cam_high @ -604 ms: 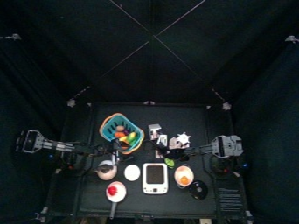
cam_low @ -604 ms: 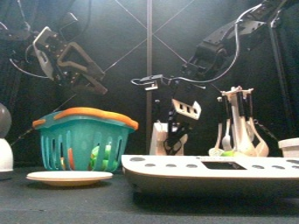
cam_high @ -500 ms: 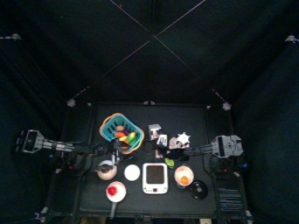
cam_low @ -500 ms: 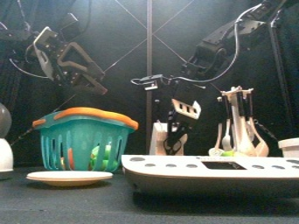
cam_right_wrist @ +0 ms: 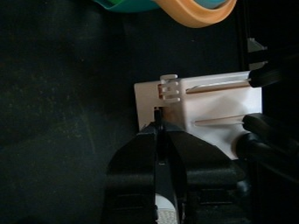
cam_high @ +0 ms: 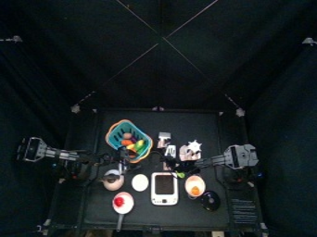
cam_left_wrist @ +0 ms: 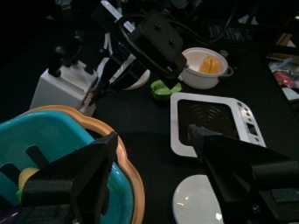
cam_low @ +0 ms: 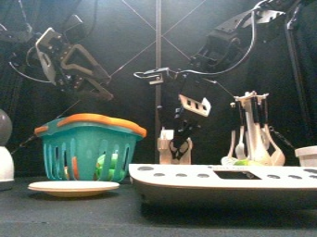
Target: Place scissors onto table
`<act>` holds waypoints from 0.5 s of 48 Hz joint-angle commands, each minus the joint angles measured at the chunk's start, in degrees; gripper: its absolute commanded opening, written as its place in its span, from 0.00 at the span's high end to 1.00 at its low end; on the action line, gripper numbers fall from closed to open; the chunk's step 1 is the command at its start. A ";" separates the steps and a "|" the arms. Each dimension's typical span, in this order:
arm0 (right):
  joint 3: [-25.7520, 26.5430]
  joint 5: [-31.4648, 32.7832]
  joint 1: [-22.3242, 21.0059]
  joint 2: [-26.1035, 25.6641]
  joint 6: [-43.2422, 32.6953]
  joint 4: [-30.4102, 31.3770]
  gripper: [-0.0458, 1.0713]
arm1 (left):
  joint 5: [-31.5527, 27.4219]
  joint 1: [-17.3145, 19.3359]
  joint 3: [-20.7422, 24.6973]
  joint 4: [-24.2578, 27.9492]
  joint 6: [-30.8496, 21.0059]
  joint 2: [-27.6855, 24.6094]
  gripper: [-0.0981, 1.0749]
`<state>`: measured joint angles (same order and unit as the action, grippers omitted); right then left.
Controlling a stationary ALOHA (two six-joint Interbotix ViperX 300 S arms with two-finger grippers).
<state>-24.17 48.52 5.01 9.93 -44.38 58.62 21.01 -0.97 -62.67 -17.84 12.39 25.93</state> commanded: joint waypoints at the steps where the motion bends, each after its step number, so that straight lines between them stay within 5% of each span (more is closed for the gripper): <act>1: 1.58 0.70 0.97 -3.52 -0.26 0.18 0.60 | 0.26 -0.09 0.62 0.09 0.09 0.09 0.08; 17: 4.48 5.19 8.09 -5.54 -1.58 0.26 0.60 | 0.26 -0.09 0.62 0.09 0.09 0.09 0.08; 24: 4.92 3.78 9.67 -8.88 -9.76 0.35 0.59 | 0.26 -0.09 0.62 0.09 0.09 0.09 0.08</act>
<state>-20.30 53.17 14.33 4.66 -51.15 58.45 21.09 -0.97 -62.67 -17.84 12.39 25.93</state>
